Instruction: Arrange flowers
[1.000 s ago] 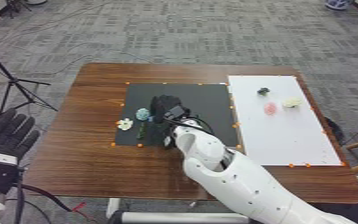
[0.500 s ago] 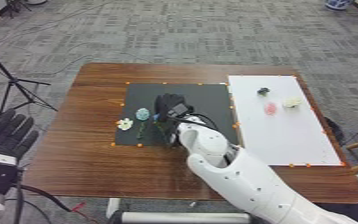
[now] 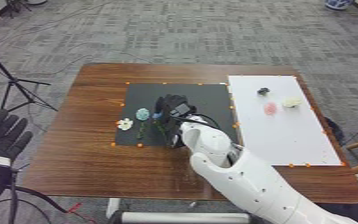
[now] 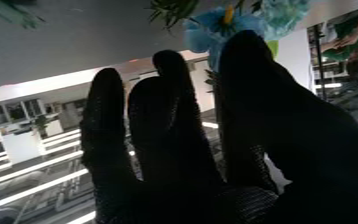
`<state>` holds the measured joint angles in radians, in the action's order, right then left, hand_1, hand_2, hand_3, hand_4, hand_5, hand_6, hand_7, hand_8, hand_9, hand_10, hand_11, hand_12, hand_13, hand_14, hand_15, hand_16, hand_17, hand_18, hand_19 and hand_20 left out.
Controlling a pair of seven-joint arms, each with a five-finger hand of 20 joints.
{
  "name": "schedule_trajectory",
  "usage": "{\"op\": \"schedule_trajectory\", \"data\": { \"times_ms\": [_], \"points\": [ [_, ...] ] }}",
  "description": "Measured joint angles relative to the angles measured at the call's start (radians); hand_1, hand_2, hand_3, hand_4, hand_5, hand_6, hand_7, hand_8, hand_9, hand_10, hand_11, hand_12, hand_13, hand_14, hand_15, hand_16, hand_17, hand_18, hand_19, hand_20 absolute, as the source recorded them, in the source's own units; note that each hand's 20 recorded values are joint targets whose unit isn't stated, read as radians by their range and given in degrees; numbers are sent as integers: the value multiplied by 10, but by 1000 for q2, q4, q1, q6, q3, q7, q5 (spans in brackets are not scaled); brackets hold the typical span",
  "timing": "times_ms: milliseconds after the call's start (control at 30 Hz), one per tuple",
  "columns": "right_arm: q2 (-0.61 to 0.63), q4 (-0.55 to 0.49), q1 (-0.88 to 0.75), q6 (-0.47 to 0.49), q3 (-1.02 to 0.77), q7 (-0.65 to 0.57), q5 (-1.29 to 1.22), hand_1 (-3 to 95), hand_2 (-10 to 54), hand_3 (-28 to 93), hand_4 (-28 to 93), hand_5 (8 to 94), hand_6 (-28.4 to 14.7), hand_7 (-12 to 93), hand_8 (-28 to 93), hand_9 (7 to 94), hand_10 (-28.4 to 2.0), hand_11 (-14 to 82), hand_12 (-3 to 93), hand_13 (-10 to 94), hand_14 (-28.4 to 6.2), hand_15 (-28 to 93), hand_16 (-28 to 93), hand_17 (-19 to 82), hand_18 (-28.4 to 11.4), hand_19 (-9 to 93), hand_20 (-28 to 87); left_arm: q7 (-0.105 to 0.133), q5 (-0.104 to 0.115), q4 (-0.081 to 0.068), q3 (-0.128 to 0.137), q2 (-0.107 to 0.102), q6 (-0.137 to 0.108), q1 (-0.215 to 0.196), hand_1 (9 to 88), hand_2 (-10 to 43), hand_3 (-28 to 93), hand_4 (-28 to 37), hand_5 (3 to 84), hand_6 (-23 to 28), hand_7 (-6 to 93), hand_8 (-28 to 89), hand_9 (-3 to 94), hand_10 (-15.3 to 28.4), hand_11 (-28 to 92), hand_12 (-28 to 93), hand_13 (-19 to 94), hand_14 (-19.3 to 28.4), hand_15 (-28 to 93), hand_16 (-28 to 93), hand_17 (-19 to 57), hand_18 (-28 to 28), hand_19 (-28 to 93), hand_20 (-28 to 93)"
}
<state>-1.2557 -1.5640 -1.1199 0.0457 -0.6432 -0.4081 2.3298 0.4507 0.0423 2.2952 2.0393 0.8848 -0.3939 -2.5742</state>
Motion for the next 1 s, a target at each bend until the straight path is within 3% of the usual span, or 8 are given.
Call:
{"op": "schedule_trajectory", "data": {
  "times_ms": [200,300,433,567,833,900,1000],
  "points": [
    [4,-10,-5,-11,-2,-3,0,488,-95,806,-283,662,-2,198,-148,448,-199,273,206,490,-162,809,310,237,-240,745,362,-4,0,0,0,1,-1,1,230,204,667,-283,389,88,130,-75,342,144,206,135,241,136,295,-27,-34,105,190,128],
    [5,-10,-6,-24,-1,-4,0,508,-95,723,-282,705,-7,213,-51,480,-191,259,207,499,-159,801,295,248,-240,744,356,-6,-1,0,0,1,-1,1,230,204,667,-283,389,88,129,-75,342,144,205,135,241,136,294,-27,-34,105,190,128],
    [8,-4,-4,-86,16,-8,0,536,-95,674,-281,744,-3,226,-36,513,-180,251,201,509,-153,791,296,257,-238,745,353,-8,-1,0,0,1,-2,1,230,204,667,-283,389,88,130,-75,342,144,206,135,240,136,294,-26,-34,105,189,128],
    [8,13,6,-144,40,-12,2,568,-95,687,-281,760,2,244,-15,541,-164,255,196,531,-133,750,380,267,-235,749,347,-6,0,0,-1,0,-2,2,230,204,668,-283,389,88,130,-75,342,144,206,135,241,135,294,-25,-34,105,190,128],
    [8,18,6,-171,40,-10,5,500,-95,770,-283,655,-14,226,-61,534,-168,255,201,534,-140,751,372,266,-236,754,339,-3,2,0,-3,-1,-3,3,230,204,668,-283,390,88,130,-75,342,144,206,135,241,136,295,-26,-34,105,190,128],
    [11,-5,-10,-160,12,-8,3,479,-95,792,-283,617,-13,206,-135,517,-172,233,198,522,-147,754,343,250,-237,739,336,-1,2,0,-4,0,-3,3,231,204,666,-283,390,88,130,-75,342,144,207,135,241,135,295,-26,-34,105,190,128],
    [25,-84,-60,-91,-79,14,-1,469,-95,790,-282,561,-30,175,-129,483,-183,203,191,502,-154,749,299,231,-236,720,329,3,3,1,-4,3,-3,1,230,204,667,-283,390,88,130,-75,342,144,206,135,241,135,294,-26,-34,105,189,128]
  ]
}}
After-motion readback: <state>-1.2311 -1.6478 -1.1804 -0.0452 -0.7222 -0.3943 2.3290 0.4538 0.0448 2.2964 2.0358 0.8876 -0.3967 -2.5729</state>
